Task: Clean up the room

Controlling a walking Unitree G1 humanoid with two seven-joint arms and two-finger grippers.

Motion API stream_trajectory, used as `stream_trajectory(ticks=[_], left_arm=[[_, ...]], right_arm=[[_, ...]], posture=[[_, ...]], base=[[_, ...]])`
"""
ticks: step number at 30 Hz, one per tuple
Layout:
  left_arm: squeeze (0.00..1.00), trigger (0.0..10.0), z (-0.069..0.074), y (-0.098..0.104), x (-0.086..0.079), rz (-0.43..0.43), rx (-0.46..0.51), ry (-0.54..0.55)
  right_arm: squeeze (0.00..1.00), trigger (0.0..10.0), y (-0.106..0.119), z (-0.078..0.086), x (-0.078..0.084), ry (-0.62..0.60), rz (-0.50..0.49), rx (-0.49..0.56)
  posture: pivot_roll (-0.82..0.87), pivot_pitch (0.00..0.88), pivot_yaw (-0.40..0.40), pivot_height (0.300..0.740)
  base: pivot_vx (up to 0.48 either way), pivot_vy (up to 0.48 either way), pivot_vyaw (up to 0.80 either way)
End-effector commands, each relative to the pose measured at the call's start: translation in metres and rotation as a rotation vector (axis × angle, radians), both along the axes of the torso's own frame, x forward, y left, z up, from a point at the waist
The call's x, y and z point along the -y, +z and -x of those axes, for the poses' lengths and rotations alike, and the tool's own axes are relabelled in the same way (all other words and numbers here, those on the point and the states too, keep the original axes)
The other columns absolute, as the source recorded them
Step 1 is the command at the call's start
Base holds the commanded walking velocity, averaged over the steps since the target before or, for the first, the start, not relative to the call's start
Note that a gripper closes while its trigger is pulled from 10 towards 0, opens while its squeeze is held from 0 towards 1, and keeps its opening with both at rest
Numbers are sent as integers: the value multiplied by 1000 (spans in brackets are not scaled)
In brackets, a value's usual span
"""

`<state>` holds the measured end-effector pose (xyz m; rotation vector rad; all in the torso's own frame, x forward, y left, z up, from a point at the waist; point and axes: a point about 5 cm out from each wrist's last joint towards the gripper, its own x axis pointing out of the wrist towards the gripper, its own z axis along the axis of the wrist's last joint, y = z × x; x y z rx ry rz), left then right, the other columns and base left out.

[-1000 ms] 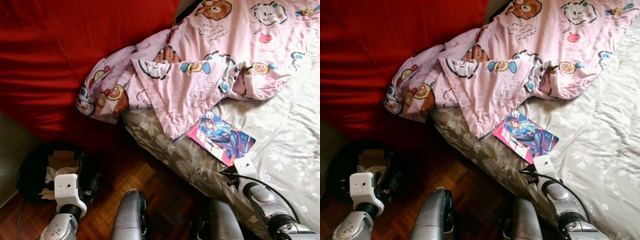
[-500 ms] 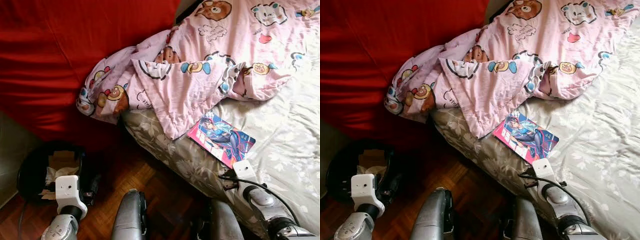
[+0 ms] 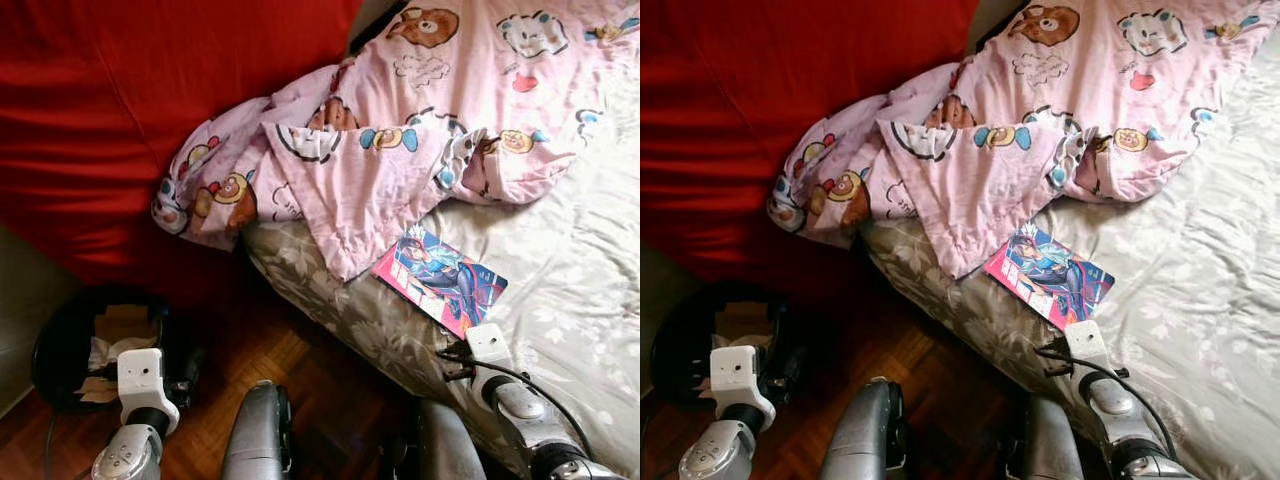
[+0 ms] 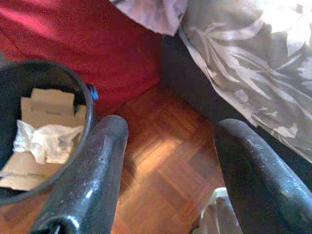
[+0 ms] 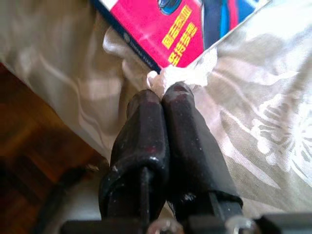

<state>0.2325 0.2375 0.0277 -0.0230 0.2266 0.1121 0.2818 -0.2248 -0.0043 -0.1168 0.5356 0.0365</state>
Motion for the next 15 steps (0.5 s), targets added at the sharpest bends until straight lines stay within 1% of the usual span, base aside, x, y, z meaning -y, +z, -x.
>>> stream_trajectory(ticks=[1, 2, 5, 6, 9, 10, 11, 13, 14, 15], left_arm=[[0, 10000, 8, -15, -4, -13, -62, 25], [0, 10000, 8, -15, -4, -13, -62, 25], [0, 10000, 6, -26, -3, -3, -99, 39], [0, 10000, 6, -26, -3, -3, -99, 39], [0, 10000, 1, -35, 1, 8, -132, 43], [0, 10000, 1, -35, 1, 8, -132, 43], [0, 10000, -1, -39, 4, 14, -151, 43], [0, 10000, -1, -41, 5, 16, -157, 43], [0, 10000, -2, -42, 6, 19, -165, 44], [0, 10000, -2, -42, 6, 19, -165, 44]], right_arm=[[0, 0, -8, 11, -1, -32, -54, 17], [0, 0, -8, 11, -1, -32, -54, 17], [0, 0, -19, 29, -4, -51, -90, 39], [0, 0, -19, 29, -4, -51, -90, 39], [0, 0, -26, 46, -6, -115, -156, 92], [0, 0, -26, 46, -6, -115, -156, 92], [0, 0, -30, 53, -8, -134, -183, 101], [0, 0, -31, 56, -9, -132, -189, 100], [0, 0, -33, 59, -11, -131, -196, 101], [0, 0, -33, 59, -11, -131, -196, 101]], posture=[[119, 164, 13, 626], [119, 164, 13, 626], [92, 130, 2, 626], [92, 130, 2, 626], [53, 82, -8, 626], [53, 82, -8, 626], [37, 60, -10, 626], [37, 60, -10, 626], [29, 37, -15, 626], [29, 37, -15, 626]], base=[[0, 0, 0], [0, 0, 0], [0, 0, 0], [0, 0, 0], [0, 0, 0], [0, 0, 0], [0, 0, 0], [0, 0, 0], [0, 0, 0], [0, 0, 0]])
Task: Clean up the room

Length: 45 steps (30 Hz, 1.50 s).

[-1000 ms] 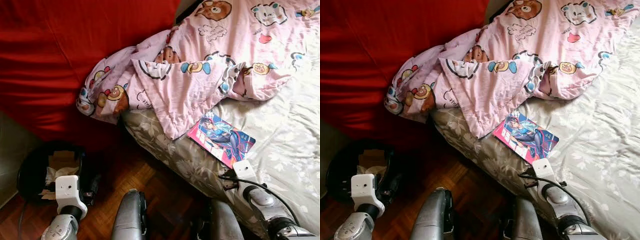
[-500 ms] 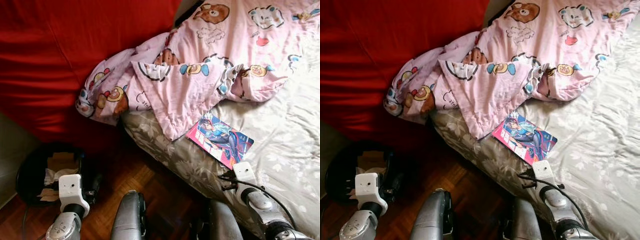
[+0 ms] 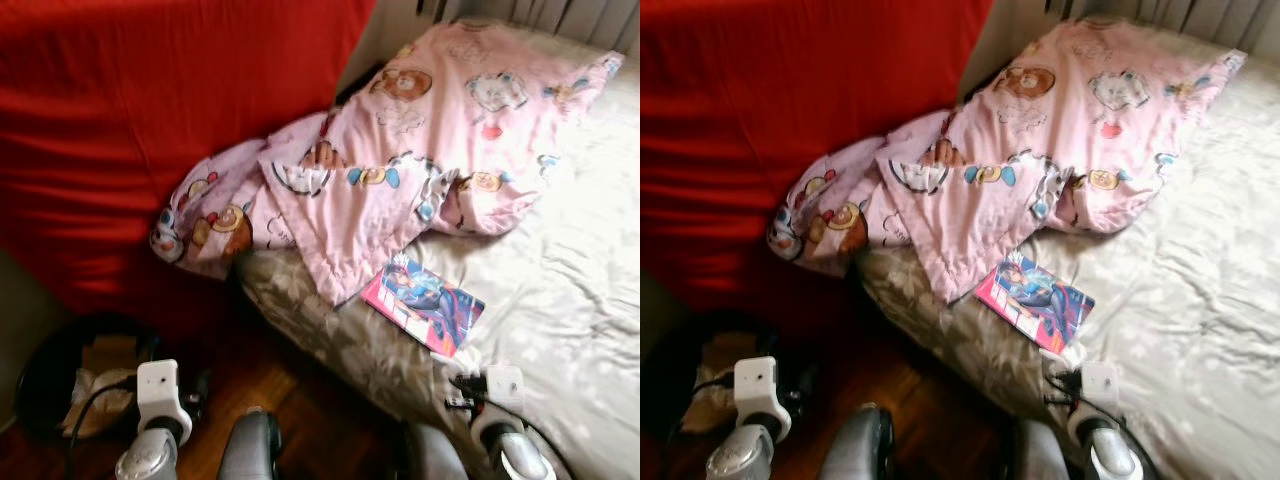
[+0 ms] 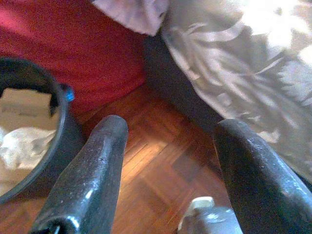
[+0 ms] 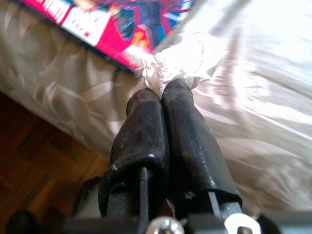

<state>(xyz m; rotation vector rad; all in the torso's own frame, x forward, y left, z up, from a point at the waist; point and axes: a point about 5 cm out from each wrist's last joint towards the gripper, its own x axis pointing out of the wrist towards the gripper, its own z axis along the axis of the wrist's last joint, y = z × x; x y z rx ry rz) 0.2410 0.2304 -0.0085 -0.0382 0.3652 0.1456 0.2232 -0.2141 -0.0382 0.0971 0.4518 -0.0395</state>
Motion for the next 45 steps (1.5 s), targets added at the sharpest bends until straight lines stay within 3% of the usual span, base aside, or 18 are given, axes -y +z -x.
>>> stream_trajectory(ticks=[1, 10, 11, 12, 13, 16, 22, 26, 36, 45], left_arm=[[0, 10000, 5, -7, 0, 2, -32, 11], [0, 10000, 2, -20, 6, 6, -118, 0], [0, 10000, 3, -23, 7, 8, -136, -3], [0, 10000, 4, -25, 7, 10, -152, -6], [0, 10000, 5, -27, 8, 10, -168, -10], [0, 10000, 6, -31, 12, 17, -213, -25], [0, 10000, 10, -36, 13, 22, -258, -18], [0, 10000, 22, -48, 17, 35, -349, -6], [0, 10000, 38, -60, 24, 76, -424, 40], [0, 10000, 47, -65, 21, 99, -467, 83]], right_arm=[[0, 0, 0, 2, -1, -12, -19, 19], [0, 0, -7, 3, -2, -72, -60, -51], [0, 3216, -9, 5, -2, -82, -64, -79], [0, 4549, -11, 5, -2, -91, -65, -103], [0, 10000, -14, 7, -2, -101, -65, -129], [0, 10000, -23, 15, 0, -160, -87, -232], [0, 10000, -28, 22, 1, -175, -81, -296], [0, 10000, -36, 34, 6, -207, -76, -386], [0, 10000, -45, 54, 10, -219, -58, -484], [0, 10000, -39, 37, 6, -189, -58, -454]], posture=[[25, 22, -16, 626], [4, 0, -15, 626], [4, 0, -16, 626], [4, 0, -17, 626], [5, 0, -18, 626], [13, 0, -22, 626], [3, 0, -13, 630], [-8, 0, -13, 654], [1, 0, -38, 719], [18, 0, -52, 740]], base=[[0, 0, 0], [0, 0, 0], [0, 0, 0], [0, 0, 0], [0, 0, 0], [0, 0, 0], [0, 0, 0], [0, 0, 0], [0, 0, 0], [0, 0, 0]])
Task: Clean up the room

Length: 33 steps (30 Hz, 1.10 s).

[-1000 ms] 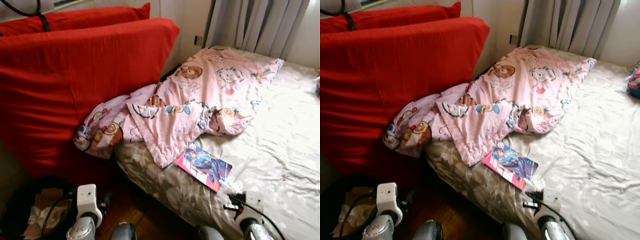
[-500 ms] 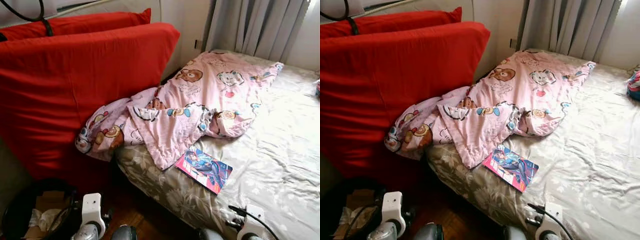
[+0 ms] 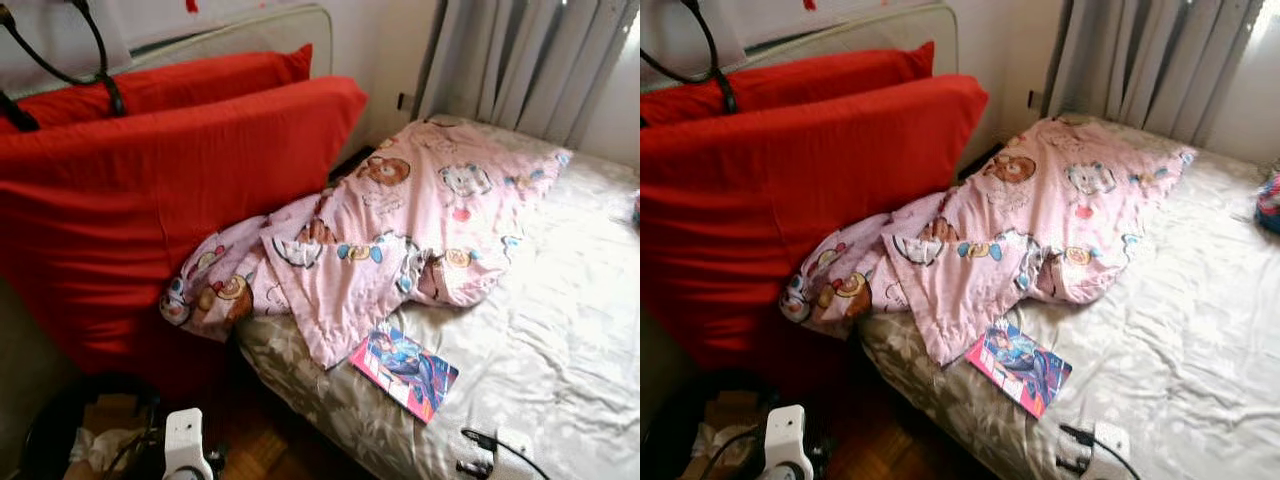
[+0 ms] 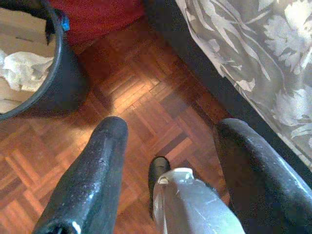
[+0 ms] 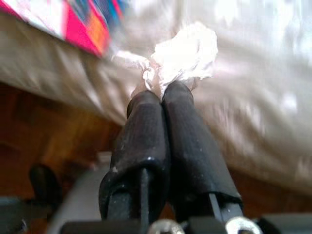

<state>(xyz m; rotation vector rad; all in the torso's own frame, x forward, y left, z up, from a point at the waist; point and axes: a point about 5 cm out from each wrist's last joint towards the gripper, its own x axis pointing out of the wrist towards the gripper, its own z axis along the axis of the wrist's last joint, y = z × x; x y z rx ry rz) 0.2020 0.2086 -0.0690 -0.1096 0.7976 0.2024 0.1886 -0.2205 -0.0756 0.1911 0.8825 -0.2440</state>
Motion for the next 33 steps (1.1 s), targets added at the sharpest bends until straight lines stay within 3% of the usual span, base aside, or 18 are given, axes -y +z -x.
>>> stream_trajectory(ticks=[1, 17, 33], left_arm=[[0, 10000, 9, -6, 0, 6, -47, 15], [0, 10000, -7, 2, 2, -7, -24, 18], [0, 10000, -3, 0, 3, 4, -39, 39]], right_arm=[[0, 10000, -1, 0, -1, 6, -5, -11], [0, 10000, -1, -1, -4, 65, 0, -27], [0, 10000, 0, -1, -3, 93, 15, -39]], posture=[[18, 0, -51, 740], [16, 0, -47, 740], [25, 0, -54, 740]], base=[[0, 0, 0], [0, 0, 0], [0, 0, 0]])
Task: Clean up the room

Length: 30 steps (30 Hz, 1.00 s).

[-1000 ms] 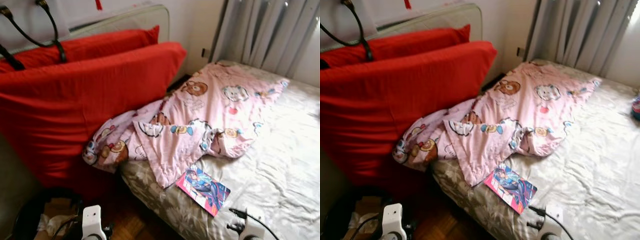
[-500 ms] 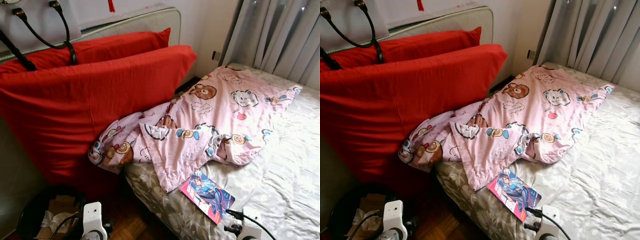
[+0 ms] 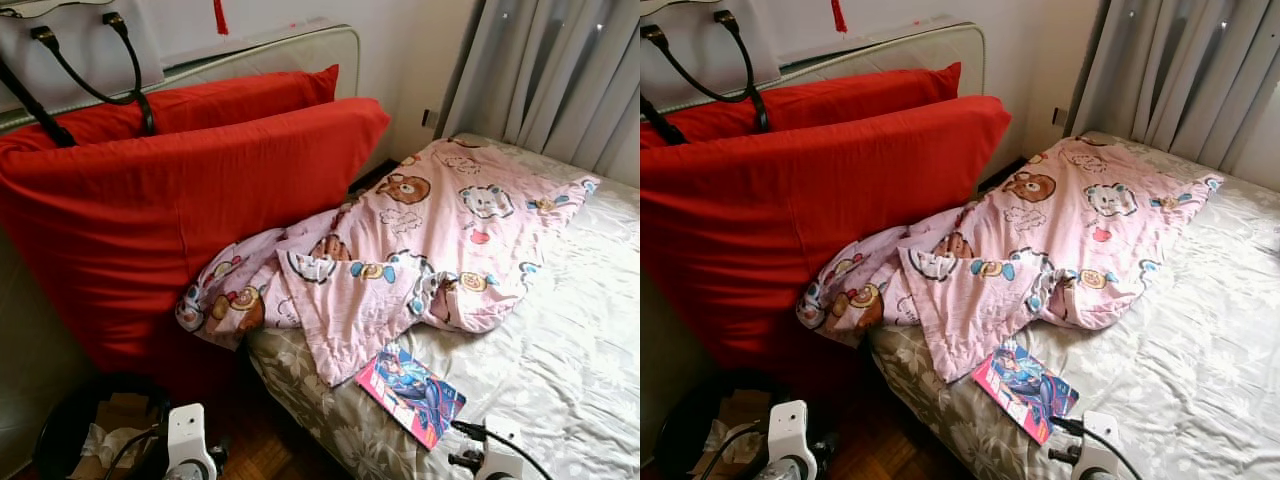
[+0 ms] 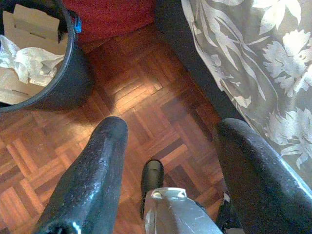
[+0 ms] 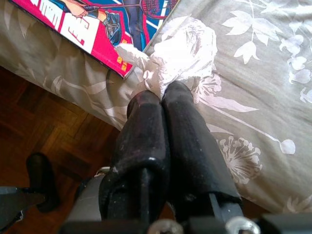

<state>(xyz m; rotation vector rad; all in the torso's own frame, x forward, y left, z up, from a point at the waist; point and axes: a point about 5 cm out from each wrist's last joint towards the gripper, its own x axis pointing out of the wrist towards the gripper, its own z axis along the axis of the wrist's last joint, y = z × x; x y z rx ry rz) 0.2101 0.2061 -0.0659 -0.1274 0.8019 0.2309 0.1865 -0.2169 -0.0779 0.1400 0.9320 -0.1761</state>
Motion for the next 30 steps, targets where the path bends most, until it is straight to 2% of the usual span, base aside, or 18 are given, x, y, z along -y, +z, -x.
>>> stream_trajectory(ticks=[1, 30], left_arm=[[0, 10000, 5, -3, 0, -1, -34, 8], [0, 10000, 3, -2, -2, 0, -34, 9]], right_arm=[[0, 10000, 2, -4, 1, 11, 5, 7], [0, 10000, 3, -7, -1, 45, 5, 10]], posture=[[25, 0, -54, 740], [33, 0, -49, 740]], base=[[0, 0, 0], [0, 473, 0]])
